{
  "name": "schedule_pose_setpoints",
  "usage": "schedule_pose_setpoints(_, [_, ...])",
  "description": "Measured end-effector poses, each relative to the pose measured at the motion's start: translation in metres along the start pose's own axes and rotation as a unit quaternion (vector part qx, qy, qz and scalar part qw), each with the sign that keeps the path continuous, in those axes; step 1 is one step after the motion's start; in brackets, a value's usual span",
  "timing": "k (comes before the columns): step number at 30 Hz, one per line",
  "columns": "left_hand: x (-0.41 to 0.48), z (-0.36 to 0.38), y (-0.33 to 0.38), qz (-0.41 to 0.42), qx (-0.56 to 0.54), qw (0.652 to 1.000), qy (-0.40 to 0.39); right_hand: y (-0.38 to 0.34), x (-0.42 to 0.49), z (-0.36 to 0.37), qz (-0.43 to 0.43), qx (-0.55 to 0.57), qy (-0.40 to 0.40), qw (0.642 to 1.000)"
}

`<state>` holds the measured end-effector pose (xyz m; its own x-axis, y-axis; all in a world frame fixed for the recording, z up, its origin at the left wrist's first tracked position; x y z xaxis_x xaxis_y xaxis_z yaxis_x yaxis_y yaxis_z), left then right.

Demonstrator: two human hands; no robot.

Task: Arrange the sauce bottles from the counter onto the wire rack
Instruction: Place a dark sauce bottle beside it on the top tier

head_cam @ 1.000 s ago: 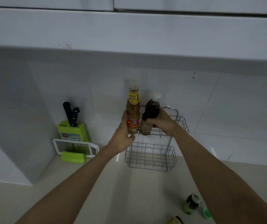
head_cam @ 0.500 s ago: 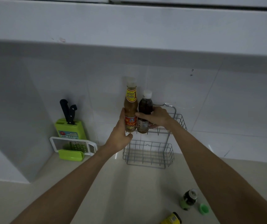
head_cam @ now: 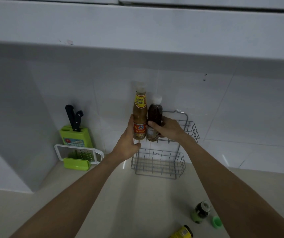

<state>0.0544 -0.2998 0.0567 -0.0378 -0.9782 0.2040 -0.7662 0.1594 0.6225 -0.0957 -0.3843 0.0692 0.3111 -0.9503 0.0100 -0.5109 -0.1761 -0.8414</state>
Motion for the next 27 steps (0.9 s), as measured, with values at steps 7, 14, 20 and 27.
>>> schedule_pose_setpoints(7, [0.001,0.001,-0.002,0.001,-0.008,1.000,-0.005,-0.003,0.001,0.003,0.022,0.019,0.039,0.999])
schedule_pose_setpoints(14, [0.001,0.002,-0.005,-0.003,-0.010,1.000,-0.003,0.003,0.002,0.003,0.029,0.023,0.027,0.999])
schedule_pose_setpoints(20, [0.001,0.002,-0.007,0.000,-0.011,1.000,-0.006,0.013,0.001,0.000,0.021,0.070,0.038,0.997])
schedule_pose_setpoints(27, [0.001,0.002,-0.004,-0.004,0.008,1.000,-0.006,0.009,-0.003,0.003,0.003,0.065,0.056,0.996])
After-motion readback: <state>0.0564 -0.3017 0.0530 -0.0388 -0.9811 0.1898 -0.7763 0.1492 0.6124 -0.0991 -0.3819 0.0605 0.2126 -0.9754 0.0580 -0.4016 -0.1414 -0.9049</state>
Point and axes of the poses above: each hand's wrist, its own x-axis towards the middle knuckle, its own z-axis out of the palm, y = z × x, the point moved 7 cm from there along x, towards the middle knuckle, and after that the axes turned 14 degrees about x, right-handed, at the moved point
